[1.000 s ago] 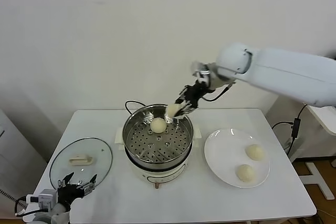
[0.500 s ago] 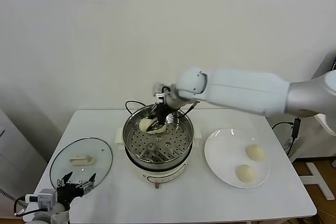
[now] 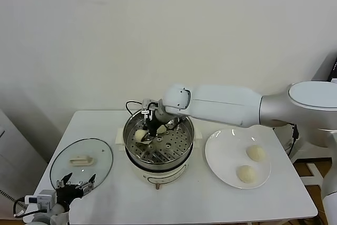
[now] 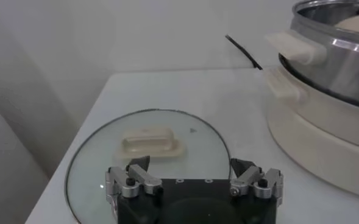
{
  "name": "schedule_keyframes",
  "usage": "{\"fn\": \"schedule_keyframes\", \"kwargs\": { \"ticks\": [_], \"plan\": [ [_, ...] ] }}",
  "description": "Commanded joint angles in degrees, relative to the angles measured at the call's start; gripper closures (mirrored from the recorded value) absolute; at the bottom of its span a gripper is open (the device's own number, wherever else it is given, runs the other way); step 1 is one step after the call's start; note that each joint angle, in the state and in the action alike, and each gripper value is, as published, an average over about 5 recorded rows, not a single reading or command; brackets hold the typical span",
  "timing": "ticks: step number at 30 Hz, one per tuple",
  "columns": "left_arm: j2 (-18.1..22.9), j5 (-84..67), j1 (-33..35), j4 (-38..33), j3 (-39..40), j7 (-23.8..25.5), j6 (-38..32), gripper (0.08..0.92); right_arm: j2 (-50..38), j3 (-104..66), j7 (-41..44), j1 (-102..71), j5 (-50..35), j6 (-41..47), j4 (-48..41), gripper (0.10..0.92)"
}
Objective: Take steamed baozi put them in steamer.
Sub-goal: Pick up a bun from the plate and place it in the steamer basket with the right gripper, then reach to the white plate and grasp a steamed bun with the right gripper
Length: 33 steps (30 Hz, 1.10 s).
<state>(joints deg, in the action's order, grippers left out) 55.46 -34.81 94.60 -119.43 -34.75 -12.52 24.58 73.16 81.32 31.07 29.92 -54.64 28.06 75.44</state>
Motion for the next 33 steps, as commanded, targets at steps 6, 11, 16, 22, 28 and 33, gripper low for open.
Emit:
{"fn": "schedule_keyframes", "kwargs": {
  "ticks": [6,11,16,22,28,33],
  "plan": [
    [0.16,0.02,0.55,0.1,-0.16,0.09,-0.41,0.177,-1.17,-0.29,0.78,1.47,0.25,0.16,0.47,0.448],
    [0.03,-0.23,0.61,-0.22,-0.56,0.1,-0.49,0.177,-8.89,3.12,8.92,10.32,0.34,-1.67,4.17,0.3],
    [-0.35,-0.6,0.27,-0.62,-0.33,0.09,-0.39,0.177,-19.5,9.72,19.95,20.91,3.57,-6.07,7.68,0.21],
    [-0.92,-0.51,0.17,-0.51,0.03,0.16,-0.54,0.177,-31.51,16.86,28.08,26.46,12.67,-11.48,10.9,0.203],
    [-1.17,-0.51,0.11,-0.63,0.1,0.2,-0.62,0.177,-39.42,19.22,30.91,25.41,21.3,-13.9,11.87,0.203],
    [-1.0,-0.5,-0.03,-0.73,0.17,0.19,-0.65,0.177,-42.23,17.45,31.75,20.65,26.15,-15.84,11.37,0.203]
  ]
}}
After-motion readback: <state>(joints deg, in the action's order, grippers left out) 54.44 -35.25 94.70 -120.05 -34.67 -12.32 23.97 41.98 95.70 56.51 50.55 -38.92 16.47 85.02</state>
